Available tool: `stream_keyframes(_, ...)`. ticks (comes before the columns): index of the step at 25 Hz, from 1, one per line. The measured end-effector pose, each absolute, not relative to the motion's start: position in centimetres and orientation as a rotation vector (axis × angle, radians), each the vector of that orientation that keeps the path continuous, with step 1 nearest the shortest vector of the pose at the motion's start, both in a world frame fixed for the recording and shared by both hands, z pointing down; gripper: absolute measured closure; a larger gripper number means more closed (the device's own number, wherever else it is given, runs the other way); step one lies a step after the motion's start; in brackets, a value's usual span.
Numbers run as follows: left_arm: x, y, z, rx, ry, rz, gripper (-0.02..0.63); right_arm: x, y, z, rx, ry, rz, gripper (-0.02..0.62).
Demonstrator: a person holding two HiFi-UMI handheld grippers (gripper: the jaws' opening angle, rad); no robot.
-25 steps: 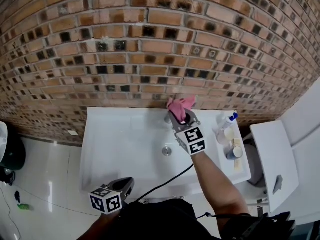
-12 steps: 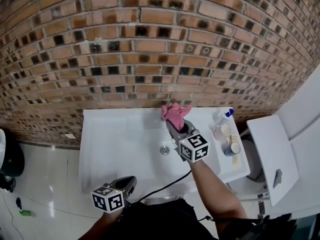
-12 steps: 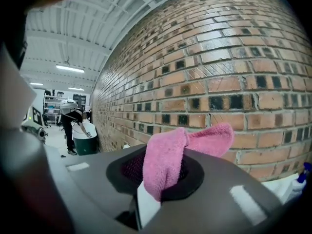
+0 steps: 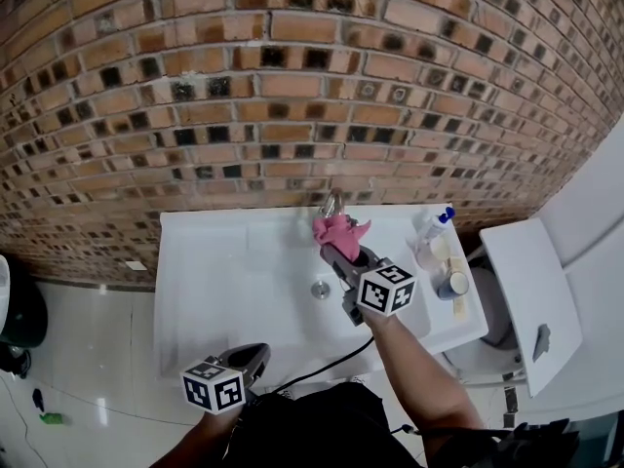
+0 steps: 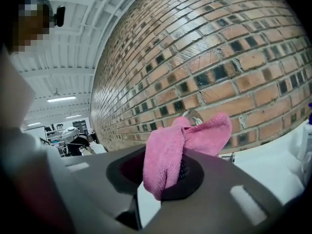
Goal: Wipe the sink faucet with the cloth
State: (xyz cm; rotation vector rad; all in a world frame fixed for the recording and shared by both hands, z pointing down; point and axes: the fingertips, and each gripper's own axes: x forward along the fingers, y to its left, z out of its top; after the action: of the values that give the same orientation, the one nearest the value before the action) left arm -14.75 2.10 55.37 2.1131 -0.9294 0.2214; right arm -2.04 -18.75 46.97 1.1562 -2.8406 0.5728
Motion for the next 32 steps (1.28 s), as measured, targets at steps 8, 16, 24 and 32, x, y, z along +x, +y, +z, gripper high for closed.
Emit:
stream_keyframes(8, -15.5, 2.0, 54.7, 2.103, -1.014, 0.184, 0.601, -2.1, -18.2, 48.3, 1.107, -2.794, 0.625, 0.537)
stream_keyframes(16, -13.6, 2.5, 54.2, 2.079, -1.058, 0.152, 0.601, -0.7, -16.0, 49.3, 0.997, -2.757, 0.721, 0.537)
stream_keyframes(24, -9.5, 2.2, 53.2, 2.084, -1.075, 0.131, 0.601, 4.4, -9.1, 46.4, 0.914, -2.911, 0.927, 0.537)
stream_keyframes(32, -5.3, 1.9, 52.1, 2.104, -1.078, 0.135, 0.601, 9.8, -4.0, 43.2, 0.983, -2.976, 1.072, 0.535)
